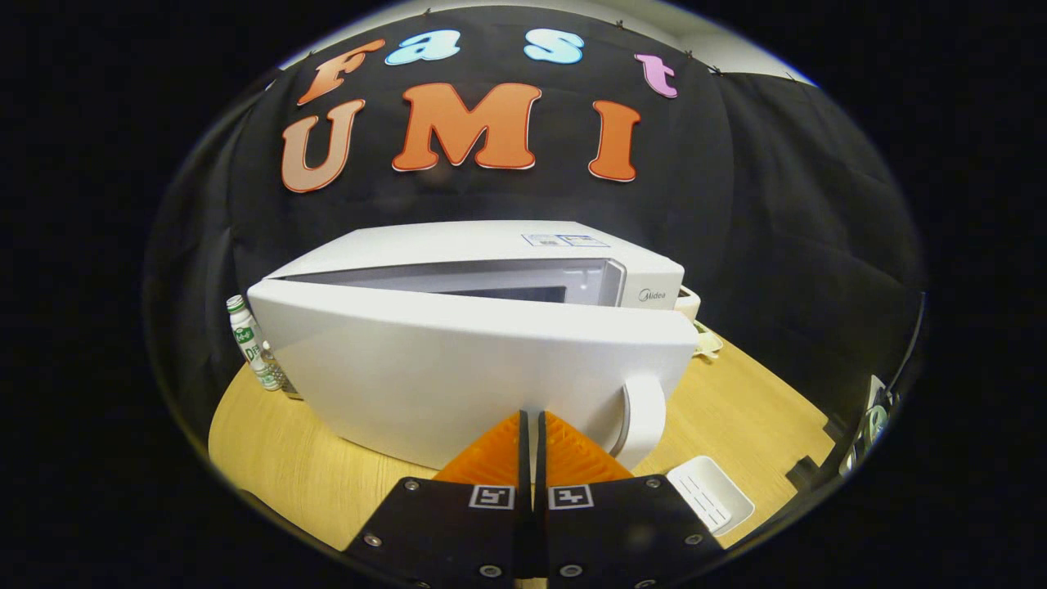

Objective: Open the microwave, put the food inside, and close the microwave door.

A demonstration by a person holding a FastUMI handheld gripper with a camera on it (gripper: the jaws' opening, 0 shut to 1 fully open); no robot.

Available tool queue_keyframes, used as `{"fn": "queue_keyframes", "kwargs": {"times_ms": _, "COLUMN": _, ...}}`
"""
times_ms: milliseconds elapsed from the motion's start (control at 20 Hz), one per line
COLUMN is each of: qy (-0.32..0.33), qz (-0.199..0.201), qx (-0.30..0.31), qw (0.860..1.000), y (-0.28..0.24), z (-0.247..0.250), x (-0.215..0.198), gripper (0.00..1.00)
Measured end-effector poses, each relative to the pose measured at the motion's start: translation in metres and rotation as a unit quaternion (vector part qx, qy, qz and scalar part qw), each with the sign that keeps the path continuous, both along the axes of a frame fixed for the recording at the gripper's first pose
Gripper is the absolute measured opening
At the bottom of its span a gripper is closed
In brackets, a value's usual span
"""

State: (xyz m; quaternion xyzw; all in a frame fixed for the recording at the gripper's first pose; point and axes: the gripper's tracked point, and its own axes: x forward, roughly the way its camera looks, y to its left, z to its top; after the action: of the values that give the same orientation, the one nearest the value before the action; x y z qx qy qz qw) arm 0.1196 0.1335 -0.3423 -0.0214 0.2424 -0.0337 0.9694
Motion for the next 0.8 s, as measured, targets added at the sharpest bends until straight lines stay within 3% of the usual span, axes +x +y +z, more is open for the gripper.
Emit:
{"fn": "queue_keyframes", "kwargs": {"times_ms": 350, "qy": 0.001, "qz": 0.01, "qx": 0.008, "qw": 1.0, "y": -0.022, "z": -0.005, "x": 0.061, "gripper": 0.01}}
{"fn": "queue_keyframes", "kwargs": {"times_ms": 550, "qy": -0.017, "qz": 0.031, "qx": -0.002, "qw": 0.999, "y": -0.019, "z": -0.003, "x": 0.069, "gripper": 0.01}}
{"fn": "queue_keyframes", "kwargs": {"times_ms": 650, "qy": 0.018, "qz": 0.017, "qx": 0.042, "qw": 0.999, "y": -0.021, "z": -0.007, "x": 0.072, "gripper": 0.0}}
{"fn": "queue_keyframes", "kwargs": {"times_ms": 800, "qy": 0.022, "qz": 0.043, "qx": 0.022, "qw": 0.999, "y": -0.013, "z": -0.01, "x": 0.066, "gripper": 0.01}}
